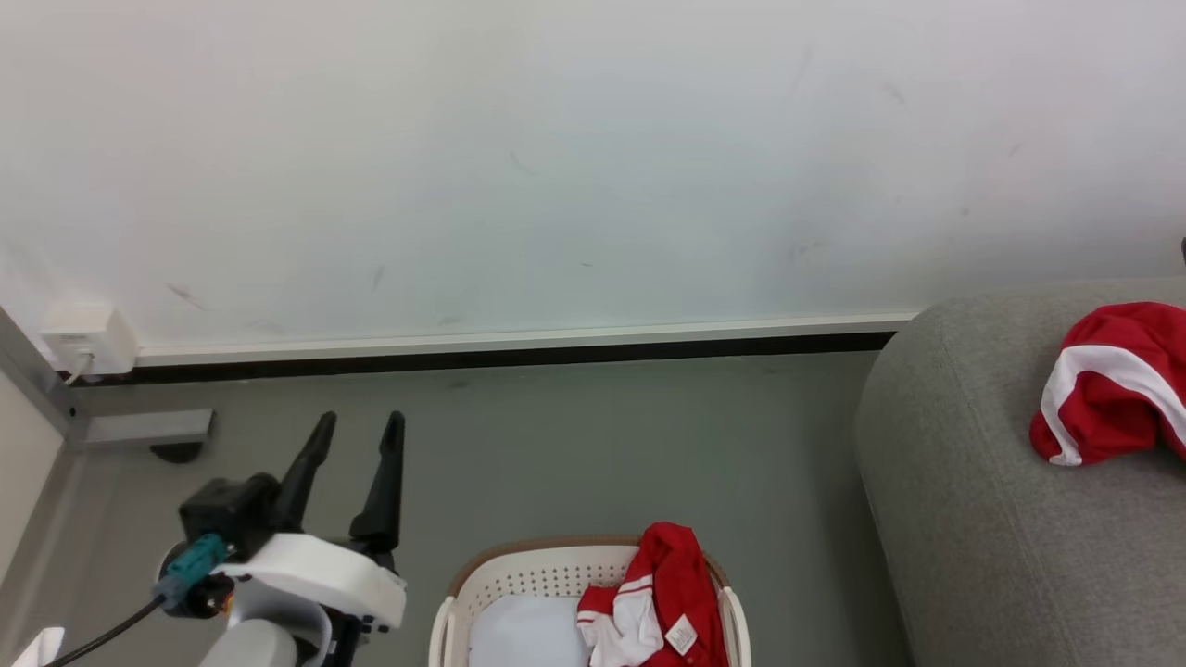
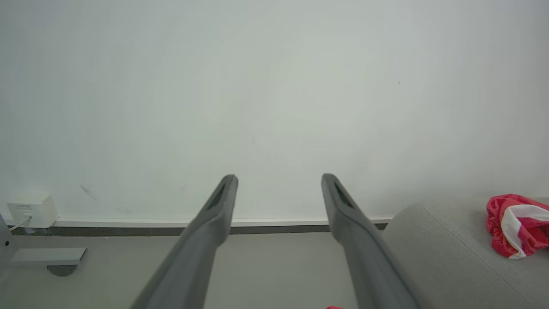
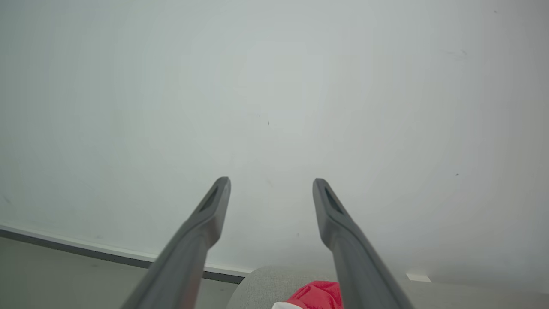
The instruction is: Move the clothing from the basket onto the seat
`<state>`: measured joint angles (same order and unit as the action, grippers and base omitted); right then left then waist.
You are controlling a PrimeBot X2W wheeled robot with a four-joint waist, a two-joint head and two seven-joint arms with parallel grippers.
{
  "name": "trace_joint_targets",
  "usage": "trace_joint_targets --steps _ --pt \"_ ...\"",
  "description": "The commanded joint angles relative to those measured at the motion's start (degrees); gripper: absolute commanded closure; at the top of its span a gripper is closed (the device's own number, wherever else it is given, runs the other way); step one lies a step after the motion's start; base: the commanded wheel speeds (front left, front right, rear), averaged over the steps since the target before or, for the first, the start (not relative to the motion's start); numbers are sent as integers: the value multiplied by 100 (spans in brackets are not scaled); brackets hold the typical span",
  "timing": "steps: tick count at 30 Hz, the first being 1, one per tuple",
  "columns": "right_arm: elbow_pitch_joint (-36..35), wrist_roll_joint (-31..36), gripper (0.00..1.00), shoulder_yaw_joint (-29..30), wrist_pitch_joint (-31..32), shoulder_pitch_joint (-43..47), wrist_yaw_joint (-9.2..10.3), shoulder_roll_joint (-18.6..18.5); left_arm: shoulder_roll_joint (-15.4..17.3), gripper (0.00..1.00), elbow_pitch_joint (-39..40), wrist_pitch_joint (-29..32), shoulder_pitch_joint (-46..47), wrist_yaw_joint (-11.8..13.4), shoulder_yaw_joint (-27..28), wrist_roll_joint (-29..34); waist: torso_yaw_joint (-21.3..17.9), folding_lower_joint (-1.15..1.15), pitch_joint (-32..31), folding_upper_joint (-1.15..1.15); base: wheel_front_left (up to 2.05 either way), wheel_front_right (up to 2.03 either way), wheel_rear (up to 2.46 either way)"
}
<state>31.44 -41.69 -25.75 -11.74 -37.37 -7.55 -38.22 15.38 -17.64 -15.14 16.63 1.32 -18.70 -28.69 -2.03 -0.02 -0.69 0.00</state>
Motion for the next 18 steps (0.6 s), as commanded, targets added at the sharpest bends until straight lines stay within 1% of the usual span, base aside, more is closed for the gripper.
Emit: trace_joint_targets --steps 1,6,7,8,10,12,13,16,18 --pt "-15 138 0 265 -129 301 12 179 18 0 56 -1 -129 24 108 79 87 2 -42 0 0 0 0" --pt "-573 641 0 1111 -323 1371 12 1133 -99 0 303 -1 -493 14 631 231 156 2 -30 0 0 0 0" --pt "-573 641 0 1111 -323 1371 12 1133 -99 0 303 -1 -493 14 631 231 156 2 -30 0 0 0 0" --pt "-903 868 0 1340 -346 1829 12 1544 -168 0 428 -1 -659 -10 876 329 149 2 -12 0 0 0 0" --pt "-1251 1100 0 1490 -345 2239 12 1907 -271 0 575 -1 -848 -7 1142 472 130 2 10 0 0 0 0" --pt "-1551 1391 0 1619 -345 2610 12 2215 -411 0 721 -1 -1034 -20 1395 614 111 2 38 0 0 0 0" --pt "-1551 1391 0 1619 -345 2610 12 2215 -411 0 721 -1 -1034 -20 1395 614 111 2 38 0 0 0 0" --pt "-1953 1779 0 1773 -347 3026 12 2614 -616 0 905 -1 -1260 -89 1748 871 64 2 63 0 0 0 0" --pt "-2160 1990 0 1869 -347 3237 12 2811 -748 0 1001 -1 -1398 -162 1946 1028 37 2 67 0 0 0 0"
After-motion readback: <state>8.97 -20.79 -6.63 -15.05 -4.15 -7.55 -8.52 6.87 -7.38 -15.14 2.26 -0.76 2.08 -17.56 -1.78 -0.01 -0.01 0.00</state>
